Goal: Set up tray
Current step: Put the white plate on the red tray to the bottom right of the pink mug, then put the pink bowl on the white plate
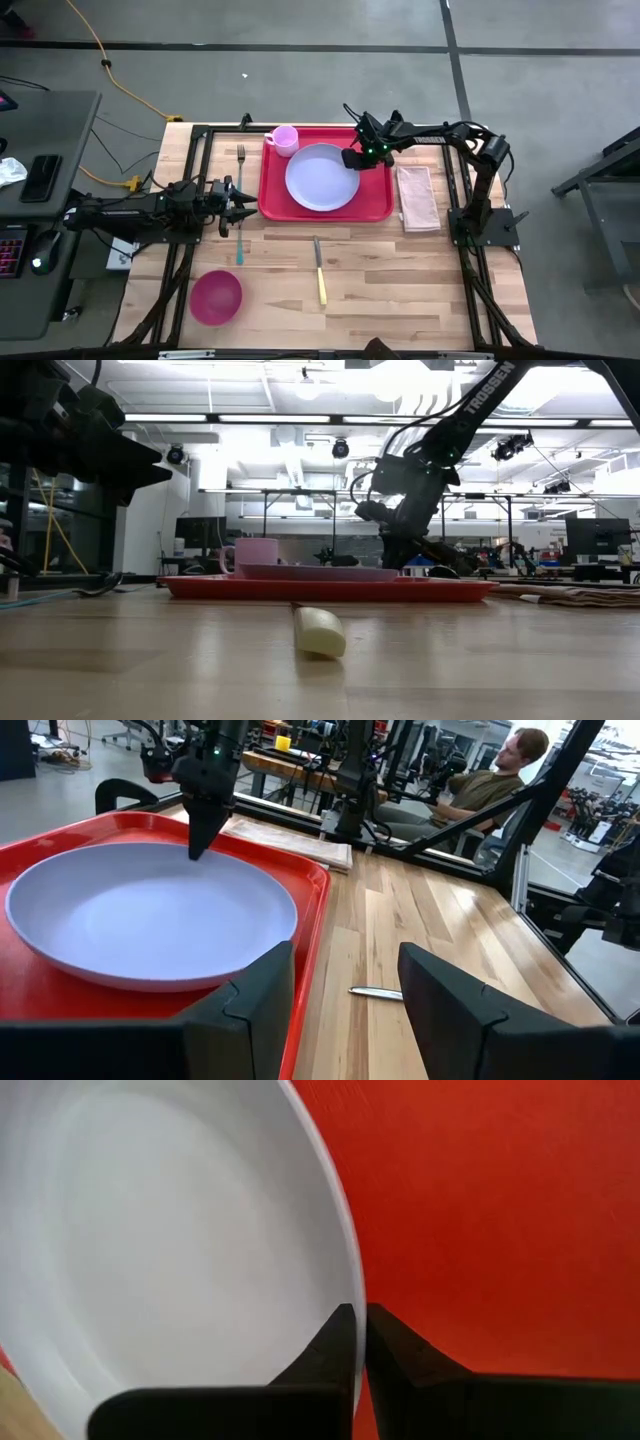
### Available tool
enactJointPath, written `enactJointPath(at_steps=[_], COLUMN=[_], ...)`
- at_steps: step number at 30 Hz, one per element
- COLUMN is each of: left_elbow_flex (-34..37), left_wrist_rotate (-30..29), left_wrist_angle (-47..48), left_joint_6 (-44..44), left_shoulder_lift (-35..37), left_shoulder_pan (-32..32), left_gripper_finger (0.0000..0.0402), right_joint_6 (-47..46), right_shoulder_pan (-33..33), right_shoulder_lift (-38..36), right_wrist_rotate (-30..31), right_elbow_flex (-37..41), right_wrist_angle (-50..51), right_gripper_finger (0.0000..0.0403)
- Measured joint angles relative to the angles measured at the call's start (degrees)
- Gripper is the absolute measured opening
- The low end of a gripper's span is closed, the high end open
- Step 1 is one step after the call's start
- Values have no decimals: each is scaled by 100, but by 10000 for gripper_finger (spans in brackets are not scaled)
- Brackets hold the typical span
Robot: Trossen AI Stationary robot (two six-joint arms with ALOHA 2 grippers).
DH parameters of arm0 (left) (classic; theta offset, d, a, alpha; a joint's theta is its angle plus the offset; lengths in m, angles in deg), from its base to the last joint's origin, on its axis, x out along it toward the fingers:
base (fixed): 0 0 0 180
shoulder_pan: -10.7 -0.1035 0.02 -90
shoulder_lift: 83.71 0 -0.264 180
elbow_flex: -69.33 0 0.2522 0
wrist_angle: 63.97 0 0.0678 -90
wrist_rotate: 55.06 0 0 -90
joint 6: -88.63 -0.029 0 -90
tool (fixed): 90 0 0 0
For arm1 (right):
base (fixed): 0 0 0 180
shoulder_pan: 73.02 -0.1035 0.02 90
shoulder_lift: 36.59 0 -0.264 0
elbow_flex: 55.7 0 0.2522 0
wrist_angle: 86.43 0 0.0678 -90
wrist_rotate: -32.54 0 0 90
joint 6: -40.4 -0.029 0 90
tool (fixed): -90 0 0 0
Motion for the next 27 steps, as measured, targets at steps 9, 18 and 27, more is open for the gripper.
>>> enactJointPath(at_steps=[9, 18, 27], left_elbow_flex=[0, 0, 0], left_wrist_rotate=[-2, -2, 0], left_wrist_angle=[0, -1, -36], left_joint_6=[0, 0, 0], left_shoulder_lift=[1, 1, -1], left_shoulder_pan=[0, 0, -1], left_gripper_finger=[211, 211, 211], right_joint_6=[42, 66, 63], right_shoulder_pan=[2, 121, 367], right_shoulder_lift=[0, 0, -289], right_wrist_rotate=[5, -8, -301], right_elbow_flex=[0, 0, 7], right_wrist_angle=[-161, -163, -152], right_gripper_finger=[42, 97, 98])
